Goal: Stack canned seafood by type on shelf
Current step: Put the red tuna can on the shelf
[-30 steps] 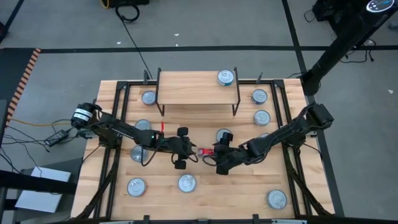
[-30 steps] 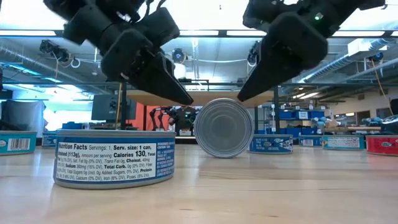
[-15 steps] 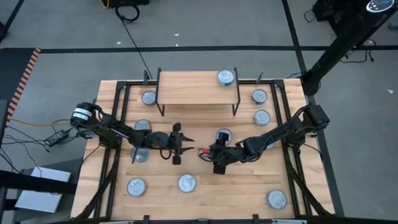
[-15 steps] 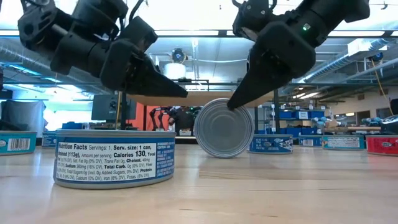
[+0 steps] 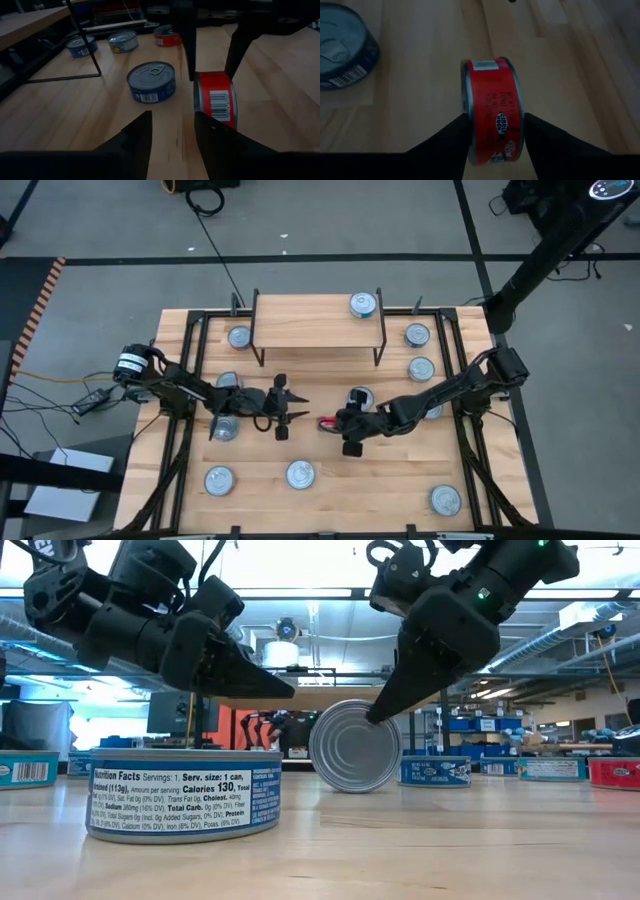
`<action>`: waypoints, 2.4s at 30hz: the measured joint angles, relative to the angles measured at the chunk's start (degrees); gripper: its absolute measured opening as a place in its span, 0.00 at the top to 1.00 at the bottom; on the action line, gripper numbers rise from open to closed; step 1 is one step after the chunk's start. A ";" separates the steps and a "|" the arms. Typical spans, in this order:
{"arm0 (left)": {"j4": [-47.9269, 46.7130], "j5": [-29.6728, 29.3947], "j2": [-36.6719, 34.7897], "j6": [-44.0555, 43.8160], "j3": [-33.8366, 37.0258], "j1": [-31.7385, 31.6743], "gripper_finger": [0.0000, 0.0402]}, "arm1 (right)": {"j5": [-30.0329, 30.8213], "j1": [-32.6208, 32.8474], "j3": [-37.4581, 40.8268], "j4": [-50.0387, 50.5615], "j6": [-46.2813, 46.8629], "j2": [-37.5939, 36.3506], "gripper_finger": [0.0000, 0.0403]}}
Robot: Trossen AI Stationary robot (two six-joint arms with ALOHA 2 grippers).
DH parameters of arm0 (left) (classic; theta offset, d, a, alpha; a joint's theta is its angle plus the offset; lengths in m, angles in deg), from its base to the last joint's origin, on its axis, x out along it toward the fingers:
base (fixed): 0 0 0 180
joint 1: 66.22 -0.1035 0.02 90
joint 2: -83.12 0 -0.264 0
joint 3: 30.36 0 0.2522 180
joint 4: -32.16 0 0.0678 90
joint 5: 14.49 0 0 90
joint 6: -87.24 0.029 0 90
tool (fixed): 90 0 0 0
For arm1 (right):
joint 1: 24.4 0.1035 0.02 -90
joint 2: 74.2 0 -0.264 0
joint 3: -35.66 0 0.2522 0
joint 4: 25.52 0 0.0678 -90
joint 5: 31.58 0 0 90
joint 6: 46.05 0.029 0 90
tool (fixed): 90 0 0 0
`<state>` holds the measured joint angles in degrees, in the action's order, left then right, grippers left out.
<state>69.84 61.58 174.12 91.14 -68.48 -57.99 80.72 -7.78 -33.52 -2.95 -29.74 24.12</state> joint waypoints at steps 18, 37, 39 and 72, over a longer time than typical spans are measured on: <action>-0.04 0.00 0.00 -0.06 -0.02 0.00 0.62 | -2.73 -1.40 0.00 -0.21 -3.26 0.07 0.61; -0.11 0.00 0.02 -0.04 -0.04 0.00 0.62 | 25.08 -1.70 -17.99 18.77 -25.17 -0.13 0.64; -0.11 0.00 0.02 -0.04 -0.04 0.00 0.62 | 30.73 -2.57 -20.00 17.75 -32.52 -0.15 0.64; 0.17 0.48 0.04 0.33 -0.07 0.00 0.62 | 10.96 -34.50 -21.14 -14.26 -75.79 7.38 0.64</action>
<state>70.02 62.06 174.17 91.47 -68.55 -57.99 91.68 -42.28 -54.66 -17.21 -105.53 31.50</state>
